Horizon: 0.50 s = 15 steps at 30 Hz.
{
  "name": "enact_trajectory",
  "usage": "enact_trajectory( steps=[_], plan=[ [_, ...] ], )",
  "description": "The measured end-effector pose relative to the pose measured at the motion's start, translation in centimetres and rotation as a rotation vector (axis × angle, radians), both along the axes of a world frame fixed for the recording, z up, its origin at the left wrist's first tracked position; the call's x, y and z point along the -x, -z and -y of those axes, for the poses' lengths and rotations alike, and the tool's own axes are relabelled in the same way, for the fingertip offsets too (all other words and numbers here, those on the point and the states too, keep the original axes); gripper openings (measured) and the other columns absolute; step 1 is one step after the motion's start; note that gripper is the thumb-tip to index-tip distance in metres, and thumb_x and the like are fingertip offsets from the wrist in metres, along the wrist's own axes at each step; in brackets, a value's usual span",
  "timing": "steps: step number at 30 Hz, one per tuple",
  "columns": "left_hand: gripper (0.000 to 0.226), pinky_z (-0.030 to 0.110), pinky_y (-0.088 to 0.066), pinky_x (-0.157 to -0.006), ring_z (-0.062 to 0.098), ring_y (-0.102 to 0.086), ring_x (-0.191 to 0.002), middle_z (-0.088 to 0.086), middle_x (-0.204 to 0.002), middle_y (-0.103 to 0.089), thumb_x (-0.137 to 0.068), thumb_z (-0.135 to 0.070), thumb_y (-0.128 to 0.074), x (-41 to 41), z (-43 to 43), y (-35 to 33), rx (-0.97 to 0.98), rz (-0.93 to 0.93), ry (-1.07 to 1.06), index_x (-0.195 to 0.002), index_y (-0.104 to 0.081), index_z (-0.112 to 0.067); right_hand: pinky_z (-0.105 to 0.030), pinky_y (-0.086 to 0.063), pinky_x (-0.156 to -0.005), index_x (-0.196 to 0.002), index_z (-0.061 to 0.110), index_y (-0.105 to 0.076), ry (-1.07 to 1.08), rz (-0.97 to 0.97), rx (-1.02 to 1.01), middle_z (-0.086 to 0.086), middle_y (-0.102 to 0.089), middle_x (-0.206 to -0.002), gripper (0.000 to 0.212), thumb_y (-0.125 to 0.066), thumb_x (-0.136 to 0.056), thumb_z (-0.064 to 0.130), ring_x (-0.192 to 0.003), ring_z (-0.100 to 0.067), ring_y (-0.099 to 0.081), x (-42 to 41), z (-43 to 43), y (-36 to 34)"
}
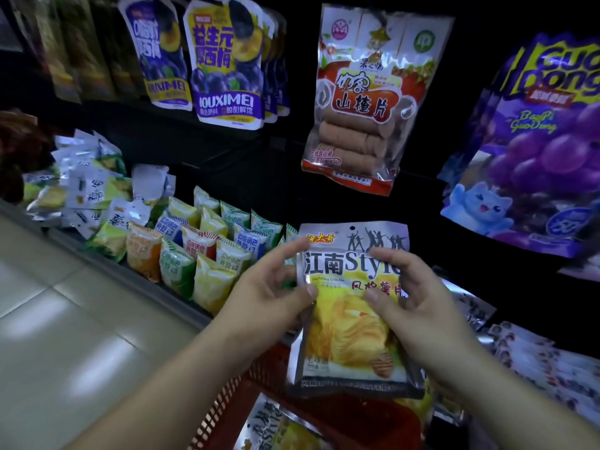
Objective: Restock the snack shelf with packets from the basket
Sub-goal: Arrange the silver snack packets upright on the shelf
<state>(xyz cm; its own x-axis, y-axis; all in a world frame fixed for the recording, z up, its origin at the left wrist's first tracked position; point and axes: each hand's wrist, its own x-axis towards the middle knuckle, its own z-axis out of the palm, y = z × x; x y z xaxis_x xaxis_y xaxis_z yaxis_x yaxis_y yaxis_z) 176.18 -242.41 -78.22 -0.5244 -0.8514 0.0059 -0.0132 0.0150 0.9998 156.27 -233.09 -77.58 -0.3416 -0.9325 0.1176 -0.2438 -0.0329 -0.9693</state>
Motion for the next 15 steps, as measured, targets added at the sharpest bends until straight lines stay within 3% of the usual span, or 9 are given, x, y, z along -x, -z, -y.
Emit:
enact_trajectory(
  steps=[4,6,8,11,13,15],
  plan=[
    [0.067,0.032,-0.057,-0.067,0.021,-0.068,-0.072,0.008,-0.085,-0.066,-0.096,-0.008,-0.068,0.0,-0.6,0.2,0.012,0.019,-0.063,-0.149,-0.044,-0.041,-0.012,-0.053,-0.078,-0.121,0.055,-0.061,0.014,0.069,0.025,0.022,-0.050,-0.137,0.052,-0.081,-0.084,0.024,-0.097,0.031,-0.054,-0.1,-0.2,0.1],
    [0.070,0.029,-0.057,-0.070,0.019,-0.068,-0.072,0.013,-0.086,-0.067,-0.095,-0.007,-0.069,-0.2,-0.6,0.5,0.013,0.001,-0.140,-0.151,-0.042,-0.039,-0.017,-0.058,-0.073,-0.127,0.051,-0.061,-0.087,0.153,-0.031,0.025,-0.051,-0.134,0.063,-0.084,-0.078,0.018,-0.096,0.017,-0.065,0.2,-0.5,0.2],
    [0.072,0.028,-0.056,-0.071,0.019,-0.069,-0.073,0.014,-0.088,-0.069,-0.094,-0.008,-0.070,-0.1,-0.7,1.0,-0.002,-0.006,-0.182,-0.154,-0.039,-0.032,-0.023,-0.060,-0.071,-0.129,0.053,-0.061,-0.167,0.164,-0.095,0.028,-0.058,-0.127,0.071,-0.084,-0.080,0.008,-0.092,-0.009,-0.075,0.2,-0.8,0.1],
    [0.071,0.024,-0.055,-0.070,0.014,-0.071,-0.078,0.007,-0.092,-0.073,-0.094,-0.011,-0.071,0.0,-1.2,0.9,-0.028,0.002,-0.178,-0.155,-0.039,-0.027,-0.029,-0.060,-0.073,-0.128,0.059,-0.060,-0.146,0.083,-0.127,0.022,-0.064,-0.121,0.072,-0.084,-0.081,0.009,-0.084,-0.016,-0.075,0.0,-0.8,0.0],
    [0.082,0.025,-0.059,-0.078,0.006,-0.072,-0.099,-0.009,-0.112,-0.074,-0.091,-0.019,-0.075,0.0,-1.4,0.9,-0.055,0.034,-0.085,-0.155,-0.031,-0.045,-0.043,-0.062,-0.071,-0.128,0.061,-0.058,-0.105,0.020,-0.140,0.001,-0.072,-0.112,0.069,-0.085,-0.082,0.017,-0.078,-0.029,-0.073,0.3,-0.7,0.1],
    [0.102,0.028,-0.057,-0.097,0.006,-0.057,-0.129,-0.017,-0.145,-0.055,-0.087,-0.024,-0.081,-0.1,-1.8,0.7,-0.095,0.078,0.056,-0.151,-0.013,-0.064,-0.042,-0.062,-0.066,-0.126,0.062,-0.059,-0.080,0.018,-0.138,-0.006,-0.072,-0.104,0.065,-0.084,-0.084,0.019,-0.074,-0.032,-0.072,0.4,-0.7,0.1]
  ],
)
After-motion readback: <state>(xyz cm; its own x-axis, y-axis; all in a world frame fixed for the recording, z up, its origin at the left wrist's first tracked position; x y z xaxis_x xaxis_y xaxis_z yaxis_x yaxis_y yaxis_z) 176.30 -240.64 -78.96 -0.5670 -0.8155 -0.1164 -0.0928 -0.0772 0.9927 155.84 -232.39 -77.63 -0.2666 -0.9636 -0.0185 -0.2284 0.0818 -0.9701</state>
